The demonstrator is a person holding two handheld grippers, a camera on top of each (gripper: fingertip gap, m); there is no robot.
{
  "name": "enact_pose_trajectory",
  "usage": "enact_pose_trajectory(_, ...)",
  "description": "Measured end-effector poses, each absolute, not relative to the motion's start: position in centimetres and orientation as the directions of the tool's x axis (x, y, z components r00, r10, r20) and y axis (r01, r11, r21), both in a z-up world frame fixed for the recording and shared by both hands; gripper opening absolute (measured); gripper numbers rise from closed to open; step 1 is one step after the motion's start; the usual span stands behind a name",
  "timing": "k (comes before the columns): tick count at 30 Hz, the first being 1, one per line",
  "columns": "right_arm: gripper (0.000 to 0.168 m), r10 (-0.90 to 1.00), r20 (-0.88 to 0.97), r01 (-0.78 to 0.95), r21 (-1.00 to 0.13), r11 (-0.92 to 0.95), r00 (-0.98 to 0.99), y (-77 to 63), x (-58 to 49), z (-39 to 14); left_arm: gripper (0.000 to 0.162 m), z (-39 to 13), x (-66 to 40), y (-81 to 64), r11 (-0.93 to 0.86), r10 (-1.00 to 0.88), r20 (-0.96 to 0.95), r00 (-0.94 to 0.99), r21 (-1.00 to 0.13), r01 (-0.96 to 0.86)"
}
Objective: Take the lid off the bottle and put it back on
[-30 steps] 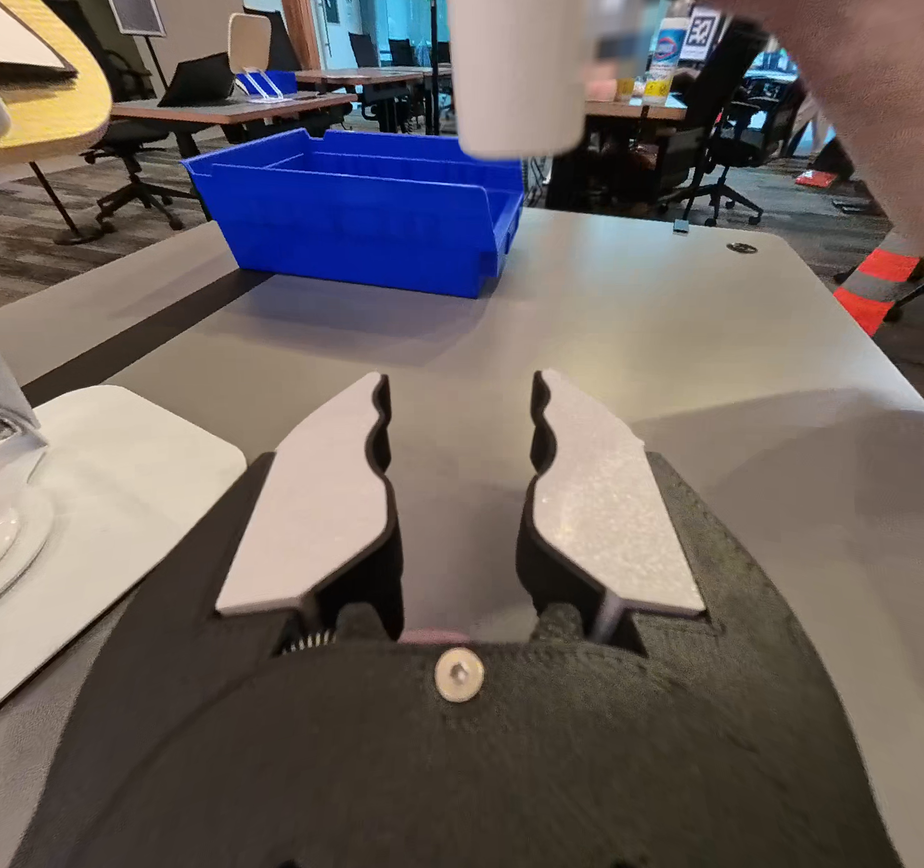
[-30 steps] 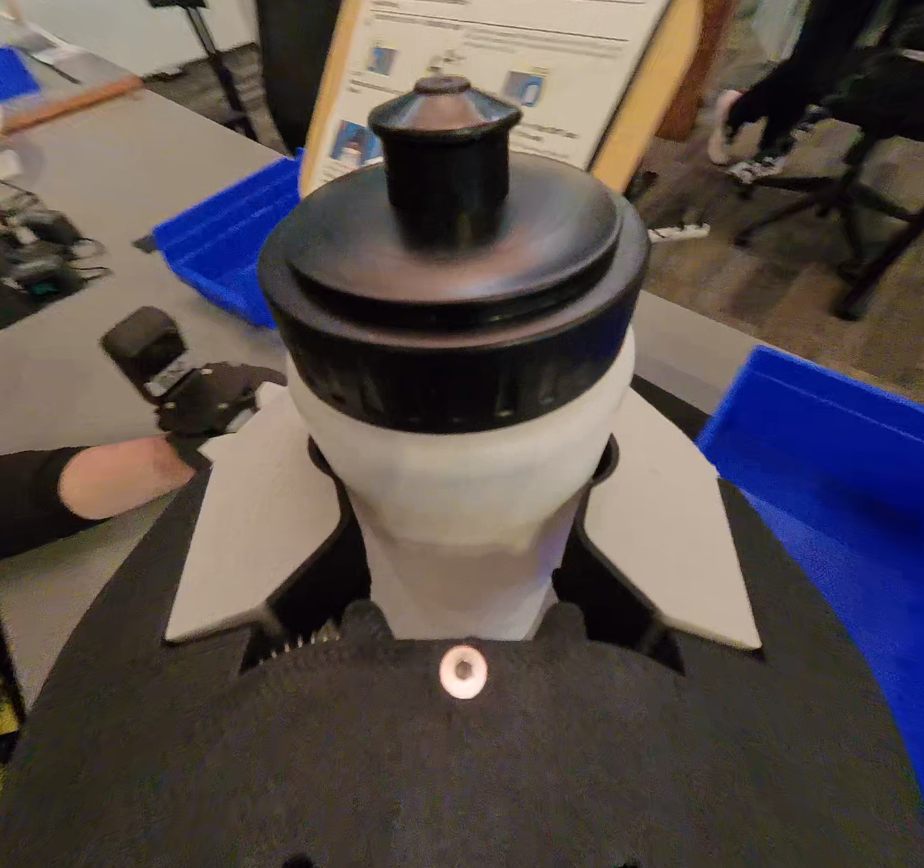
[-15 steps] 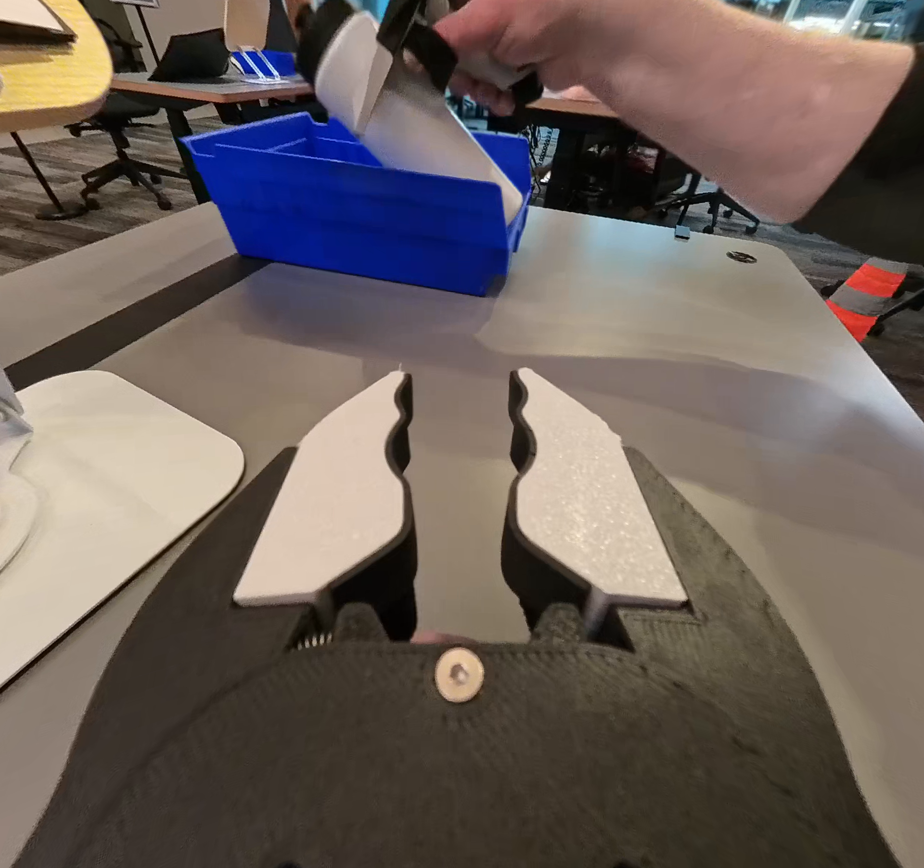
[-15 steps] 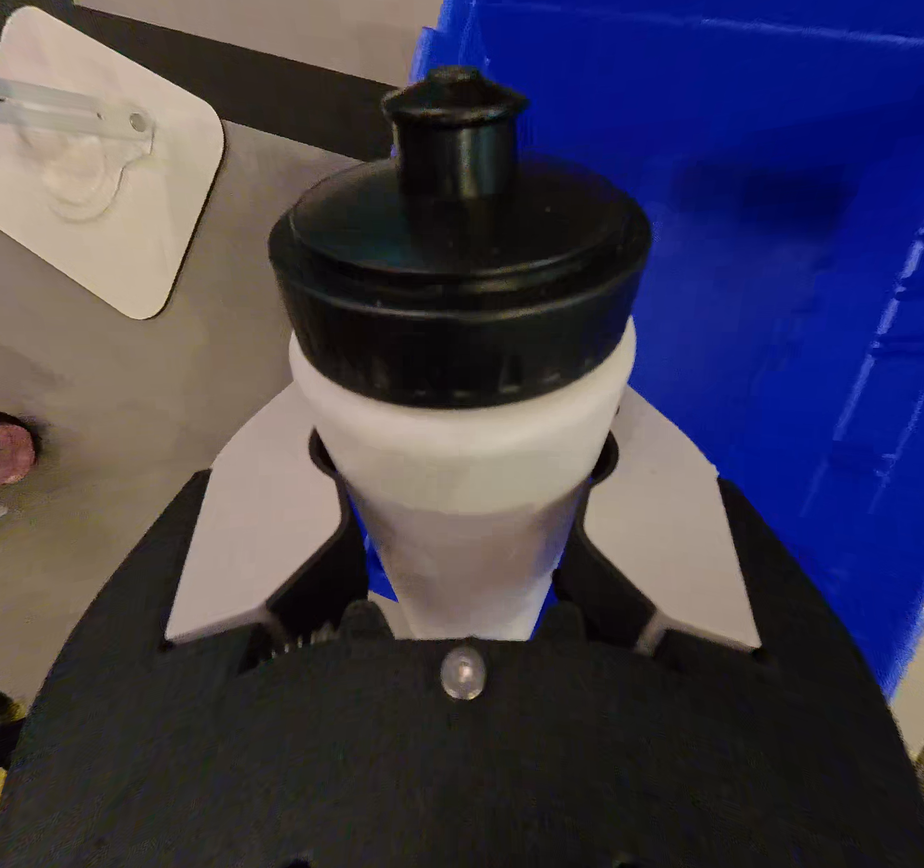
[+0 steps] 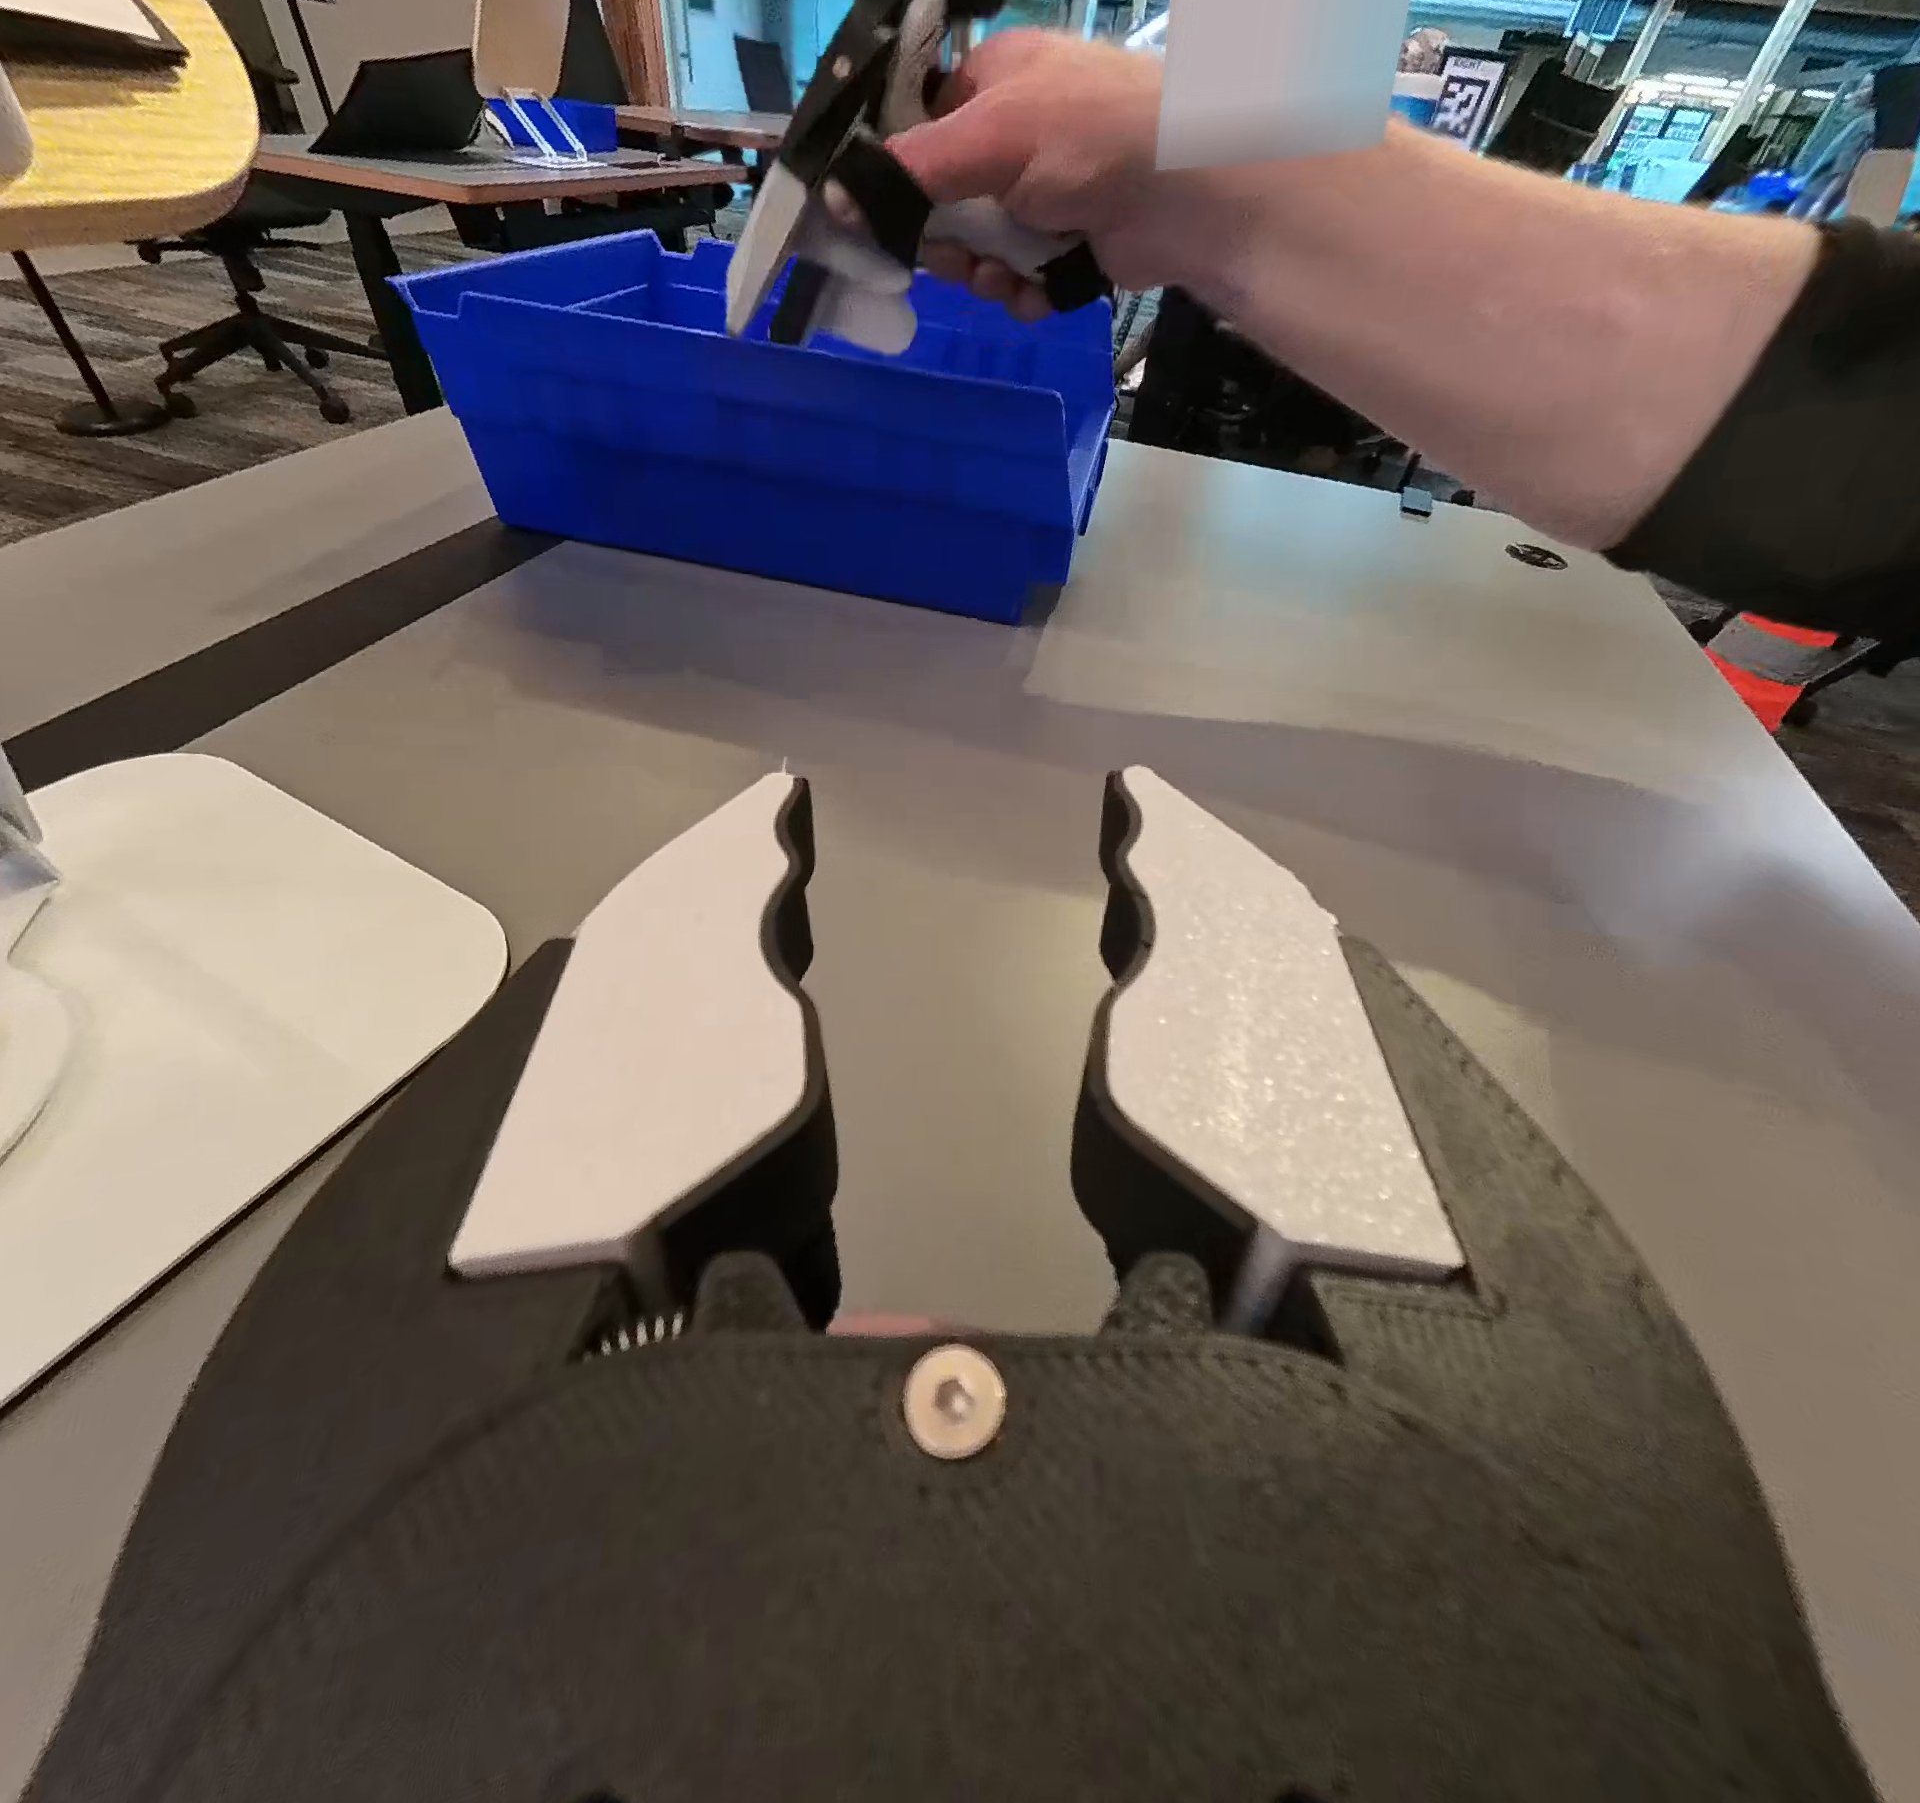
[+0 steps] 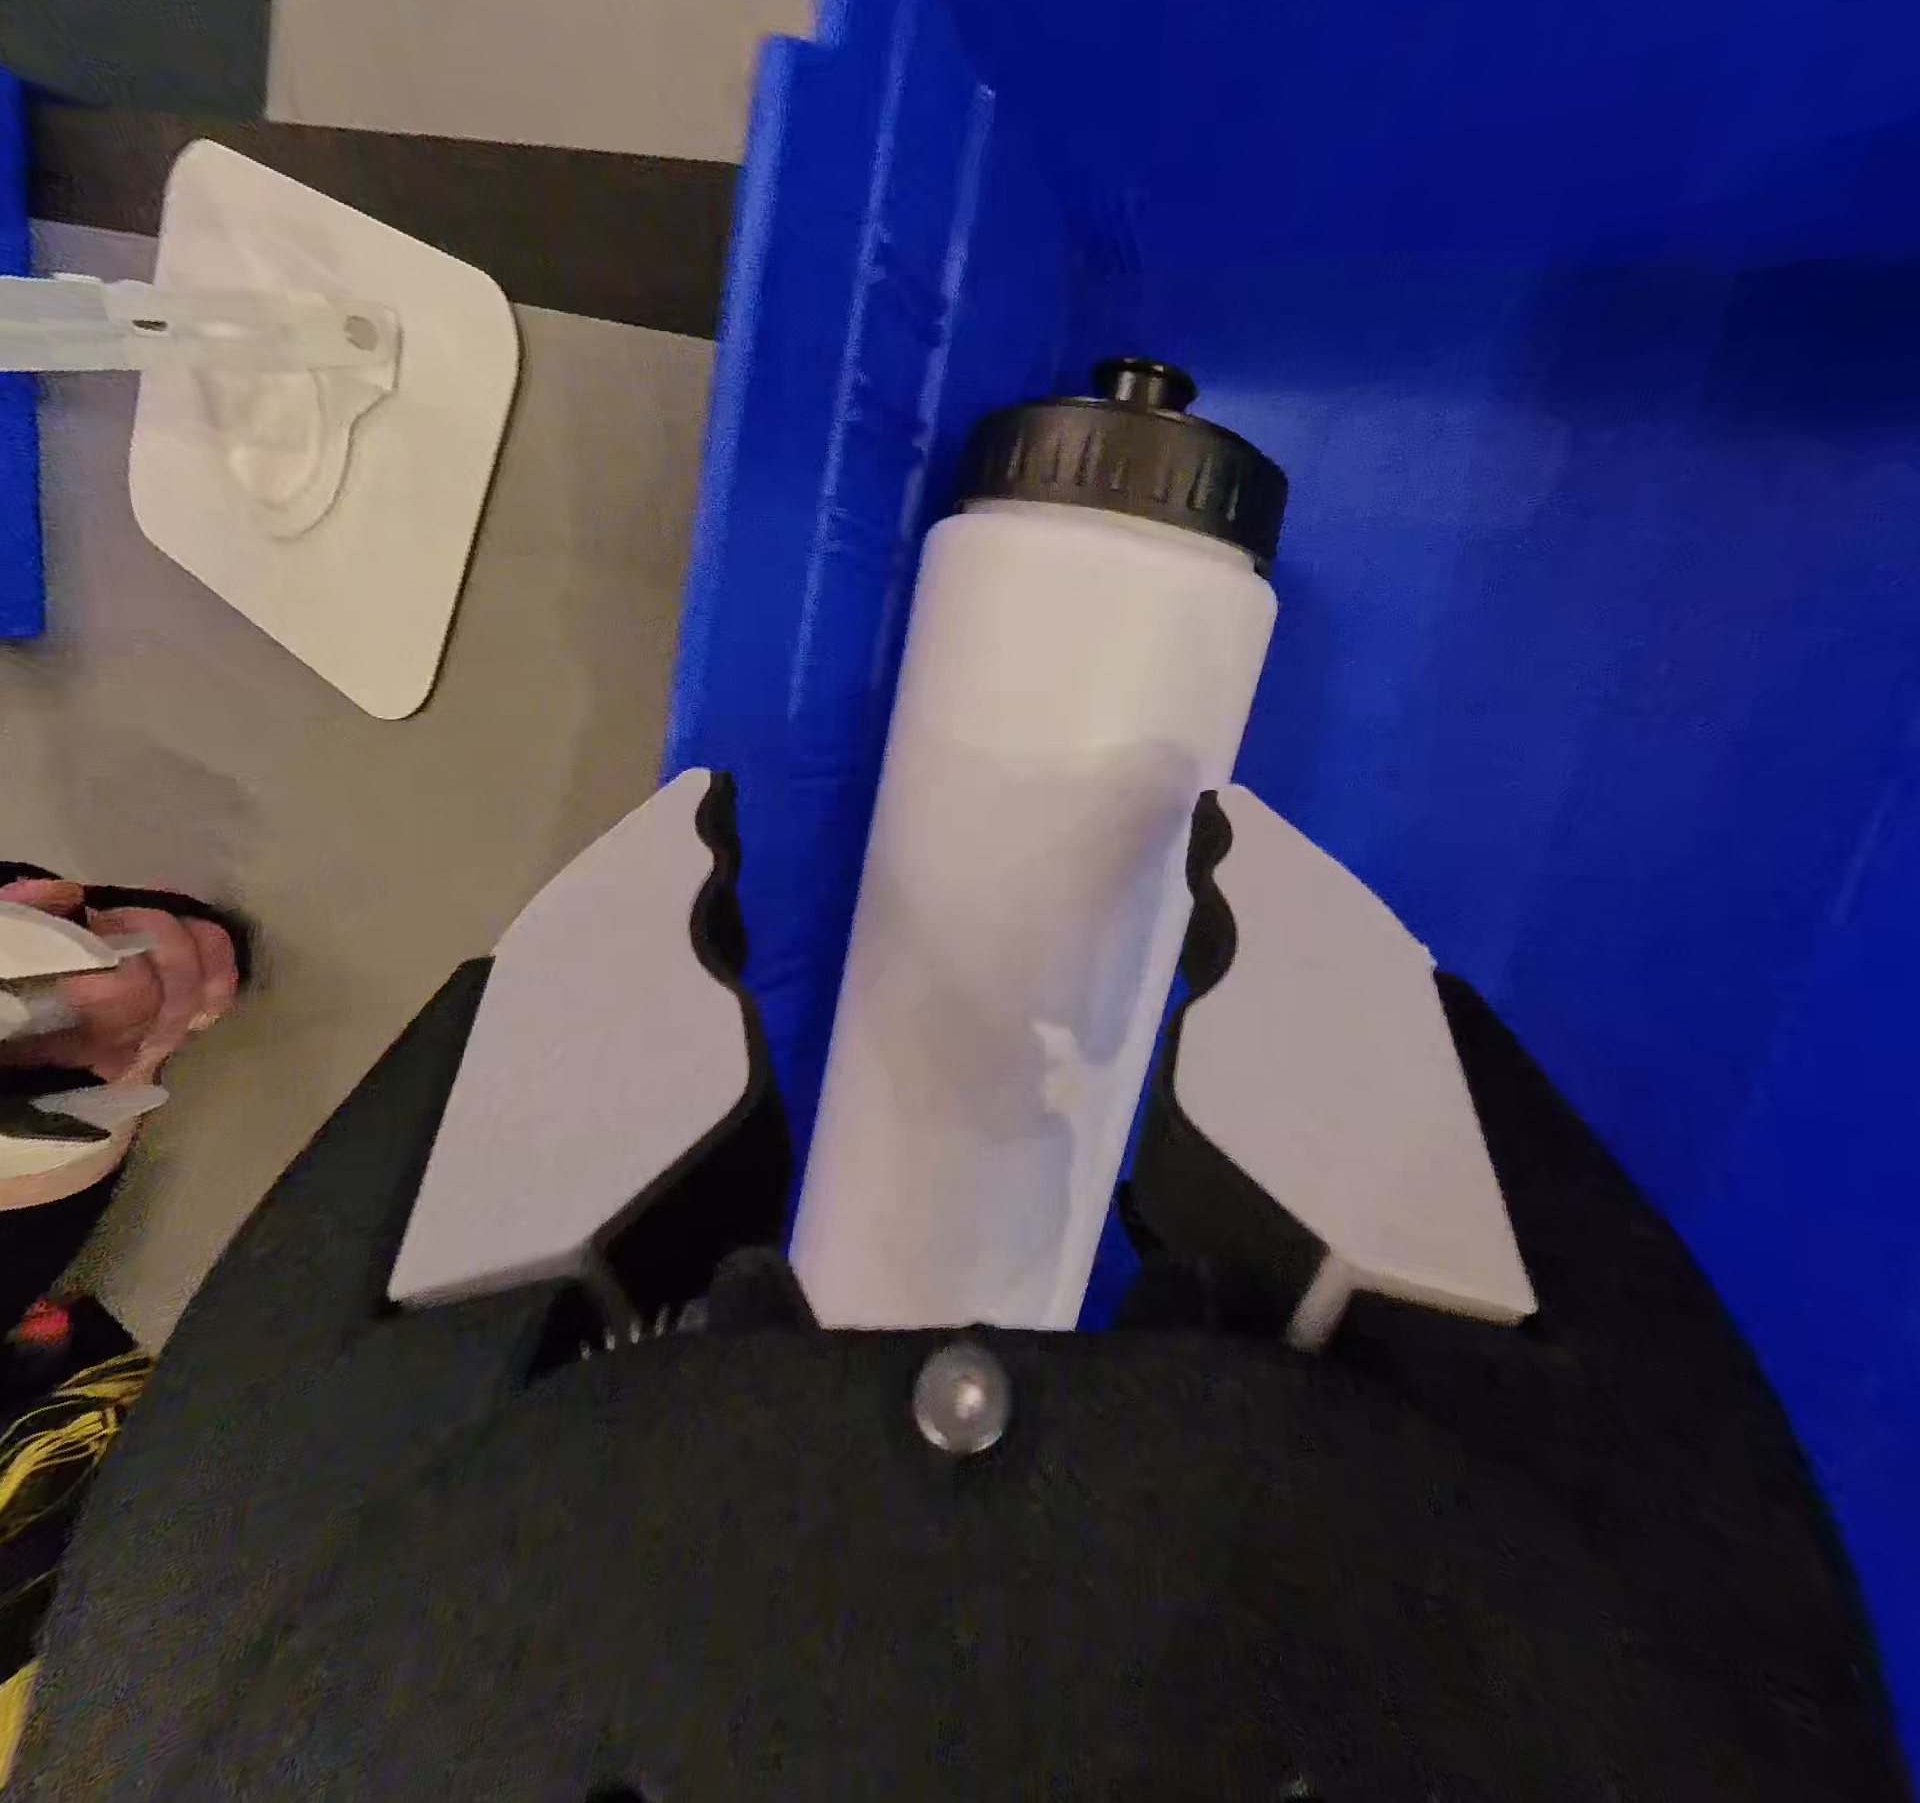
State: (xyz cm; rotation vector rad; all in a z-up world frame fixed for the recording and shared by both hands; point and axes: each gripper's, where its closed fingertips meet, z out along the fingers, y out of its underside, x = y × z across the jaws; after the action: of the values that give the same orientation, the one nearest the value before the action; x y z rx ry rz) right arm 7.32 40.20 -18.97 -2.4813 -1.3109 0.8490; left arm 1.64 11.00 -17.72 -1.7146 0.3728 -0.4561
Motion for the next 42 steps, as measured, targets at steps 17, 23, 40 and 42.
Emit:
enact_pose_trajectory(17,0.133,0.985,0.053,0.536,-0.843,-0.046,0.167,19.0,-0.1,-18.1,0.095,-22.2,-7.1,12.1,-0.49,0.061,-0.176,0.983,-0.863,-0.124)
enact_pose_trajectory(23,0.139,0.989,0.002,0.633,-0.768,-0.094,0.15,18.3,-1.2,-24.8,0.098,-22.9,-7.4,12.2,-0.53,0.072,-0.219,0.973,-0.835,-0.148)
enact_pose_trajectory(40,0.14,0.994,0.038,0.751,-0.658,-0.05,0.1,17.4,-1.2,-27.7,0.102,-23.4,-7.2,12.2,-0.554,0.059,-0.235,0.97,-0.816,-0.164)
enact_pose_trajectory(42,0.139,0.995,0.036,0.752,-0.658,-0.049,0.096,17.4,-1.2,-27.7,0.102,-23.3,-7.2,12.2,-0.548,0.059,-0.232,0.971,-0.82,-0.163)
